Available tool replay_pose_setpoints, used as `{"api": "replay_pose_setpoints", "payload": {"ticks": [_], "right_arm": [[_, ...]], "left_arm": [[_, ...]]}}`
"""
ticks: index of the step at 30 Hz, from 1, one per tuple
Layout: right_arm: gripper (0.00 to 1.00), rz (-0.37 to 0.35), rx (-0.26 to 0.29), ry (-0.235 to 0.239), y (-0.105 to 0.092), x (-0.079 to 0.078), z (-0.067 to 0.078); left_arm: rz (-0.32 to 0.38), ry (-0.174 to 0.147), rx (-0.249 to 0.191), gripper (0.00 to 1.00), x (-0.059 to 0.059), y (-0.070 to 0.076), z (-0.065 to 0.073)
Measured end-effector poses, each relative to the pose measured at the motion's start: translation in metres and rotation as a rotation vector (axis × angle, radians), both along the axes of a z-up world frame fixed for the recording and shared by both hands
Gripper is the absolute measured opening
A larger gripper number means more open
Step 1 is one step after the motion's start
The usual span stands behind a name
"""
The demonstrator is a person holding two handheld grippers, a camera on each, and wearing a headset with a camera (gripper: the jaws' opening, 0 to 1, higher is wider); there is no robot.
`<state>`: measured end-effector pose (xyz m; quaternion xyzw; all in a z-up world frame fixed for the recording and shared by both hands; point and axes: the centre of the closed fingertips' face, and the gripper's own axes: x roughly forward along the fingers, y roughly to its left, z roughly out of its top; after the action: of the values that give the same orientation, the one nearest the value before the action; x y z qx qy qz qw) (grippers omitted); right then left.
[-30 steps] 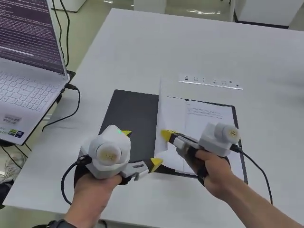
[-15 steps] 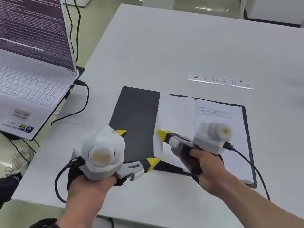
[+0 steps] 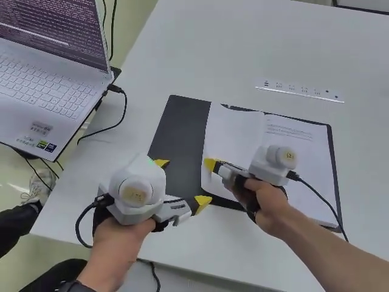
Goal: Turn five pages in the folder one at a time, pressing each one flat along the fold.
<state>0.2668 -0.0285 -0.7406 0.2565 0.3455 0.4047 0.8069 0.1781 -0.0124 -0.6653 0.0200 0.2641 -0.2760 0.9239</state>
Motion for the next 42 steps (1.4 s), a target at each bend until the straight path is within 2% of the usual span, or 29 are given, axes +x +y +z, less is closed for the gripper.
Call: {"api": "replay_pose_setpoints", "payload": {"ticks": [10,18,24,28,30,32,40,42], "right_arm": [[0.00,0.007,-0.008,0.045,0.012,0.000,-0.016],[0.00,-0.029,-0.005,0.122,0.017,0.001,-0.035],[0.01,-0.021,-0.057,0.162,0.022,-0.011,-0.053],[0.03,-0.051,-0.027,0.177,0.021,-0.011,-0.051],[0.09,-0.035,0.007,0.189,0.025,-0.013,-0.047],[0.15,-0.021,0.010,0.190,0.026,-0.013,-0.045],[0.28,-0.003,0.043,0.181,0.030,-0.018,-0.037],[0.31,-0.003,0.071,0.187,0.030,-0.021,-0.034]], "left_arm": [[0.012,0.011,-0.006,0.69,0.002,0.010,-0.004],[0.021,0.015,-0.011,0.68,0.003,0.013,-0.005],[0.023,0.019,-0.017,0.68,0.004,0.014,-0.007],[0.025,0.015,-0.019,0.68,0.004,0.016,-0.006],[0.025,0.017,-0.017,0.68,0.003,0.017,-0.007],[0.024,0.017,-0.016,0.67,0.003,0.017,-0.007],[0.022,0.021,-0.018,0.67,0.000,0.015,-0.009],[0.022,0.026,-0.017,0.66,-0.002,0.015,-0.011]]}}
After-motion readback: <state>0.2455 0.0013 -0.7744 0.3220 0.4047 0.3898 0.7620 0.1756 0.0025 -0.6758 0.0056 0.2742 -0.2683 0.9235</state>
